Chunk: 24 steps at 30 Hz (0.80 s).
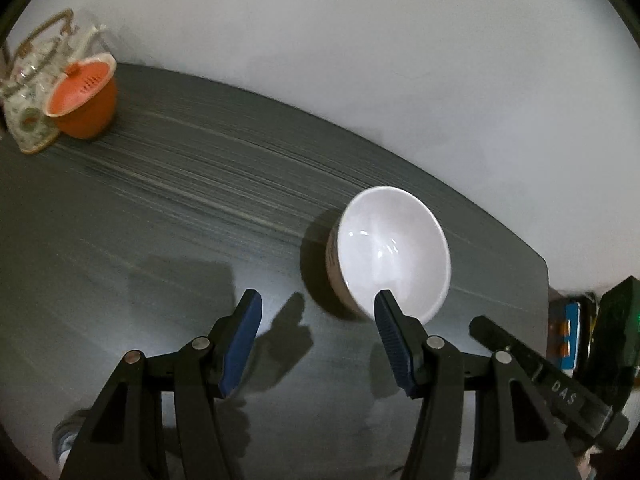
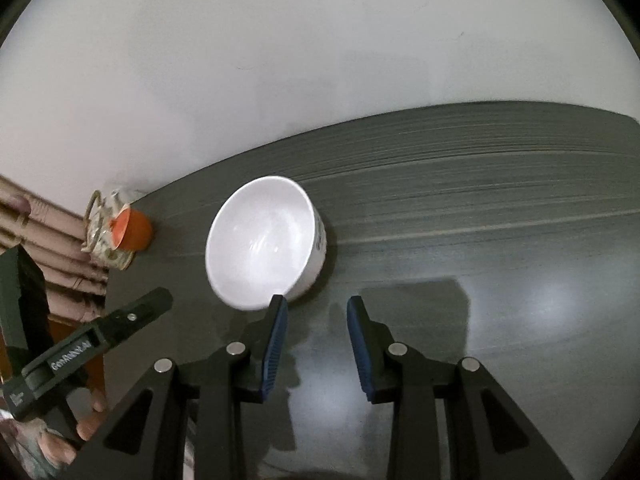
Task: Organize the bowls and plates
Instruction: 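Move both grippers to the small white 'Rabbit' bowl and grasp its rim, then lift the 'Rabbit' bowl with both grippers and carry it over the pink-rimmed bowl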
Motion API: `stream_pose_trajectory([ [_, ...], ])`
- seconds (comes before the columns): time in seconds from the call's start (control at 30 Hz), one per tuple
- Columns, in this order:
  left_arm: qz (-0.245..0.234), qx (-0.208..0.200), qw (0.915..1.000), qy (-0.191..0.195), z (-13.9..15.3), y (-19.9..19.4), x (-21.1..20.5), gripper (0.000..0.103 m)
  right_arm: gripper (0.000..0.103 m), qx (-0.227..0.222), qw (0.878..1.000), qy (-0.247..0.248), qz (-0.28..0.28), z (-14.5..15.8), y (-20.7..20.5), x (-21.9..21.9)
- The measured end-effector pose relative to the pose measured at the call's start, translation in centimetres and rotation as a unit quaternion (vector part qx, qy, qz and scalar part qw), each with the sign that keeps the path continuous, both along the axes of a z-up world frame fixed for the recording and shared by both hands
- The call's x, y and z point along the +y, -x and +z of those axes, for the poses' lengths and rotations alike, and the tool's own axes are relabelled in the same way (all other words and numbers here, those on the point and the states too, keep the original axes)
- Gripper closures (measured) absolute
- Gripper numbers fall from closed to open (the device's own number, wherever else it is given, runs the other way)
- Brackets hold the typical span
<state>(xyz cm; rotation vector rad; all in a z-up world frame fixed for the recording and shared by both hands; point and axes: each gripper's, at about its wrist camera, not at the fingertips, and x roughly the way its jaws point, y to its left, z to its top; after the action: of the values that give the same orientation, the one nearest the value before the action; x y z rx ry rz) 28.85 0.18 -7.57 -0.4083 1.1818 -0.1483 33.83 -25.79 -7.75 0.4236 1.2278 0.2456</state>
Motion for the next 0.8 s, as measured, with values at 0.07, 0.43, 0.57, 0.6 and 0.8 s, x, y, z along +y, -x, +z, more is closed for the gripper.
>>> stream_pose_trajectory([
  [0.07,0.007,0.013,0.9998,0.010,-1.2,-0.9,-0.3,0.049,0.071,0.003,1.000,-0.001,-0.005,-1.1,-1.2,0.4],
  [0.43,-0.012,0.023,0.9991,0.034,-3.8,-2.7,-0.5,0.070,0.073,0.002,1.000,0.000,0.015,-3.6,-2.8,2.7],
  [0.57,-0.024,0.019,0.9986,0.043,-3.7,-2.8,-1.7,0.091,0.086,0.008,1.000,-0.009,0.005,-3.7,-2.9,2.8],
  [0.6,-0.023,0.018,0.9988,0.038,-3.7,-3.0,-1.9,0.091,0.086,0.009,1.000,-0.010,0.005,-3.7,-2.8,2.7],
  [0.8,-0.042,0.019,0.9982,0.038,-2.6,-1.4,-3.0,0.091,0.086,-0.001,1.000,-0.011,0.000,-2.2,-1.4,2.1],
])
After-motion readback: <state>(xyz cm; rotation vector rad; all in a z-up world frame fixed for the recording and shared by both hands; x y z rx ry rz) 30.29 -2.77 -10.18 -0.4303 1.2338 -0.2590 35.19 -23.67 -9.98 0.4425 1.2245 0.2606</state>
